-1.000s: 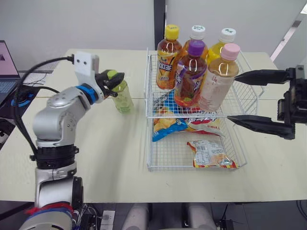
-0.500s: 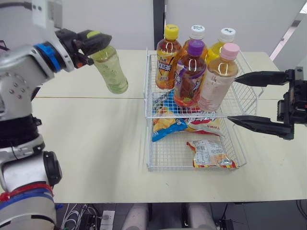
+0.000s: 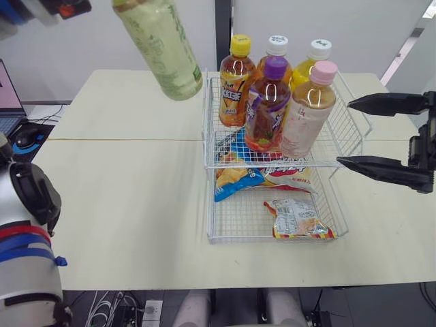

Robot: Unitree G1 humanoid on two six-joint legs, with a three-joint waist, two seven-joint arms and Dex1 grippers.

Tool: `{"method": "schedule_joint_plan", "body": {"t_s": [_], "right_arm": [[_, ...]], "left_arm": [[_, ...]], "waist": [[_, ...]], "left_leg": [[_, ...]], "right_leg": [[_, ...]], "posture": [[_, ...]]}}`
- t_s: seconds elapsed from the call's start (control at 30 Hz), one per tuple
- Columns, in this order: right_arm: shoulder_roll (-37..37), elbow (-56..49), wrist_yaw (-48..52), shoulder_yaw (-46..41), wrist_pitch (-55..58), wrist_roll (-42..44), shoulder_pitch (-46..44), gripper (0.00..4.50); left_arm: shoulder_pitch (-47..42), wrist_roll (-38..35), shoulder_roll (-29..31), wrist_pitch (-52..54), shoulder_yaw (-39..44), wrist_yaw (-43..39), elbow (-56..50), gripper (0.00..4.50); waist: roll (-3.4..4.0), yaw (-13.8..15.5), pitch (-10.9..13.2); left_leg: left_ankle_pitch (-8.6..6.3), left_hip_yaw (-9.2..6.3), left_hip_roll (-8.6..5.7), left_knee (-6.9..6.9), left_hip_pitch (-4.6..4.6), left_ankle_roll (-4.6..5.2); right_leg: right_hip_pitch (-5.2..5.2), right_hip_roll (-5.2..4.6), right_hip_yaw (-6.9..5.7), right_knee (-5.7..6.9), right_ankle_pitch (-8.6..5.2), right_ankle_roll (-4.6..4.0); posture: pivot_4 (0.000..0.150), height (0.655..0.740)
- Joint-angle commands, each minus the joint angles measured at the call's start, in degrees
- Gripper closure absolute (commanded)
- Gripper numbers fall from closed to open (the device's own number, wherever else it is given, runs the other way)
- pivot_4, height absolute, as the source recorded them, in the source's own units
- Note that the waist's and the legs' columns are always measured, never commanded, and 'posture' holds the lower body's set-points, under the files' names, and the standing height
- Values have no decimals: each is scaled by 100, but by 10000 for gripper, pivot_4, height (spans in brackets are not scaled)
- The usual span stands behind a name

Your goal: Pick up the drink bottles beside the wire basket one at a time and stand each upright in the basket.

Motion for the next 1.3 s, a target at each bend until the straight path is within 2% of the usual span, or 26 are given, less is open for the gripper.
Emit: {"method": "schedule_joint_plan", "body": {"t_s": [0.03, 0.17, 0.37, 0.77, 1.3], "right_arm": [[-100, 52, 69, -163, -128, 16, -129, 0], [-66, 64, 43, -66, -148, 32, -221, 0], [-34, 51, -14, 27, -184, 40, -264, 0], [-15, 26, -96, 46, -200, 36, -246, 0], [-43, -9, -162, 9, -150, 82, -238, 0]], "left_arm": [[-439, -60, -107, 18, -117, -177, -106, 31250], [-620, 67, -402, -62, -369, -199, -43, 31250], [-621, 373, -537, -395, -766, -577, -15, 31250], [167, 922, -972, -1158, -1072, -750, -322, 31250], [559, 1140, -1324, -1224, -1233, -691, -477, 31250]], "waist": [[0, -14, 0], [0, -15, 0], [0, -42, 0], [0, -35, 0], [0, -30, 0]], "left_leg": [[0, -1, 0, 0, 0, 0], [0, -3, 0, 0, 0, 0], [0, 1, 1, -2, -1, 0], [0, 4, 1, 0, -1, 0], [0, 3, 0, 1, -2, 1]], "right_leg": [[-1, 0, 2, 1, 0, 0], [-1, -1, 3, 1, 0, 0], [-4, -1, 8, 1, 0, 0], [-7, -1, 14, 2, 0, 0], [-7, -1, 13, 1, 0, 0]], "posture": [[1500, 7400], [1500, 7400], [1500, 7400], [1500, 7400], [1500, 7400]]}}
